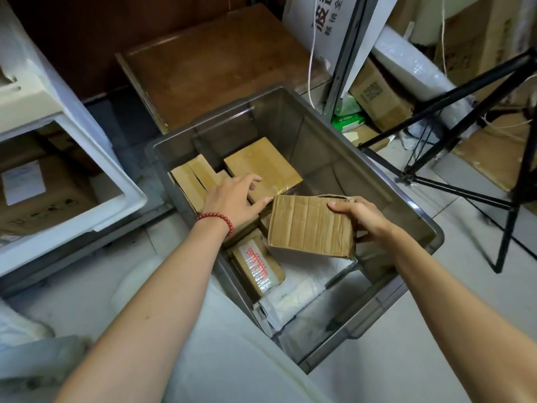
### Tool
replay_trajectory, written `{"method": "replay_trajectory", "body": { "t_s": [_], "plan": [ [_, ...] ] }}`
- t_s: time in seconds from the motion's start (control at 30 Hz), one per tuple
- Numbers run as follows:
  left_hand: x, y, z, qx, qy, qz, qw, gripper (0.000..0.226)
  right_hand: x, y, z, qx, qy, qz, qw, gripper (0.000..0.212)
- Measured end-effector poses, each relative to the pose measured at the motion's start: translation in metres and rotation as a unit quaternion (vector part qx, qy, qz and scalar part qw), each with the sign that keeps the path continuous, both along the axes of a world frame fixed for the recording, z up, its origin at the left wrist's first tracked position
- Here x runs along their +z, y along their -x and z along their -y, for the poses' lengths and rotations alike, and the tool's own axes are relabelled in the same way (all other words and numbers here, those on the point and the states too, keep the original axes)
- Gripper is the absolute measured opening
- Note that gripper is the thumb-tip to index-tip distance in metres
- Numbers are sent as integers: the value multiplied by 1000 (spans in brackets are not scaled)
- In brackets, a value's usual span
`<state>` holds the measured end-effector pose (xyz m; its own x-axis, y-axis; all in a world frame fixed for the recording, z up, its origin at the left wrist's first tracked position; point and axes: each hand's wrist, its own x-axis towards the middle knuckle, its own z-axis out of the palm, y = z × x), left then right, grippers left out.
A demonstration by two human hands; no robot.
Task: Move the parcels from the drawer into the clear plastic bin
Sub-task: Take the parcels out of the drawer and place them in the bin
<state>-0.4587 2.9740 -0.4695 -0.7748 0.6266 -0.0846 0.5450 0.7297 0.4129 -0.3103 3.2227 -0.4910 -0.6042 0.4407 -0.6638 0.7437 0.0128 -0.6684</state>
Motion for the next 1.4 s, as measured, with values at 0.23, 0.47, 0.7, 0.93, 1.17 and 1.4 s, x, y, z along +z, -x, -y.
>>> {"method": "replay_trajectory", "body": {
  "t_s": [0.23,0.47,0.7,0.93,1.17,1.4],
  "plan": [
    [-5,-6,-12,-49,18,-8,999,43,-27,-11,-2,-26,-92,65,993,48],
    [-11,-5,-19,-58,10,-11,998,44,-50,-1,26,130,-79,153,976,32],
    [-13,3,-11,-57,8,-40,998,46,-81,2,58,319,-142,214,912,60],
    [-7,11,2,-15,60,-114,992,50,-77,8,57,400,-238,235,853,77],
    [9,0,31,80,74,-158,981,41,-41,29,84,344,-419,42,839,67],
    [36,-14,103,167,95,-179,965,37,22,72,133,339,-472,-107,807,64]
  ]
}}
